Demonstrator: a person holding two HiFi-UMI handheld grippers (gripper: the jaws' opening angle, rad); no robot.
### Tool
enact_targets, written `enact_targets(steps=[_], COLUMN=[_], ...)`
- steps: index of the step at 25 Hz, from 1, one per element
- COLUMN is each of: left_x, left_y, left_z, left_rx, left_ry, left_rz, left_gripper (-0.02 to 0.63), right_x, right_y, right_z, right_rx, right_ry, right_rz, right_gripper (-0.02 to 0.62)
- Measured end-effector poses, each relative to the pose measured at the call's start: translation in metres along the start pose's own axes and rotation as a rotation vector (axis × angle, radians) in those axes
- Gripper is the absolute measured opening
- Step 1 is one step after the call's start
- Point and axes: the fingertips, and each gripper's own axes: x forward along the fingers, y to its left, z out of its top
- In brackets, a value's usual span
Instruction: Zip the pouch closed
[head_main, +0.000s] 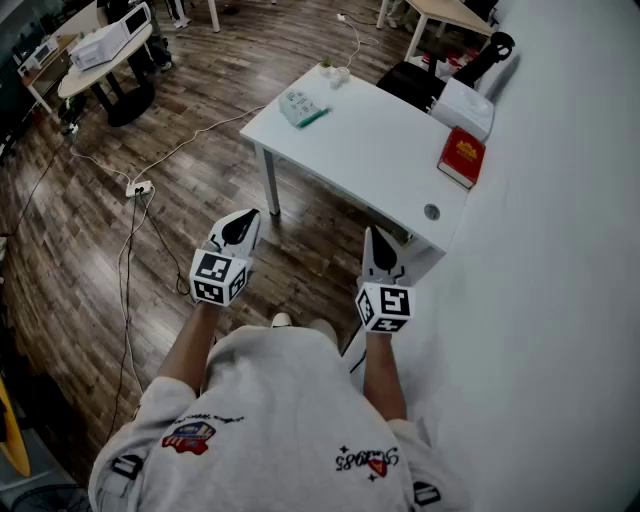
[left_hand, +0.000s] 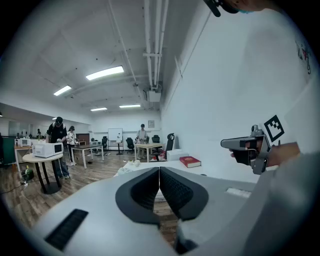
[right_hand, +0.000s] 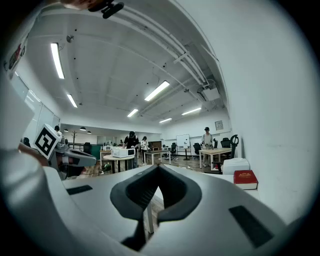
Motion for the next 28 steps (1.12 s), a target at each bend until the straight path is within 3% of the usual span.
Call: enact_targets(steps=[11,16,17,20,24,26,28], left_x=[-0.001,-0.003,-0.002,-0.002,-0.005,-0.008,-0.01], left_y=[0.003,-0.005,-0.007,-0.006,0.006,0.01,0.012], left_z=[0.003,0.009,0.011,0.014,0.021,0.026,0.026], left_rx=[-0.016,-0.013,-0.01,-0.01,-0.033,-0.062,-0.079], left_ry=[-0.016,-0.052,-0.058,-0.074,-0.126,-0.155,-0.161], left_rz=[0.008,-0.03,-0.037,-0.031,0.018,0.016,0.016], left_gripper=[0.008,0.009,0.019,0.13,0.318,0.361,0.365], right_x=[0.002,0.004,0.004,0.007,0.013,0.016,0.017], right_y=[0.006,0.013,0.015,0.02,0.027,0.029,0.03], right_z=[0.004,0.008,0.009,0.01,0.007,0.007,0.008], right_rx=[0.005,-0.009,-0.015,-0.015,-0.024,-0.048,-0.068], right_ry=[-0.039,-0.049,-0.05,-0.06,-0.074,-0.078,-0.09], right_rz=[0.03,0.051,0.053,0.076,0.092,0.072,0.053], right_gripper=[0.003,0.055,0.073,0.148,0.344,0.433,0.471])
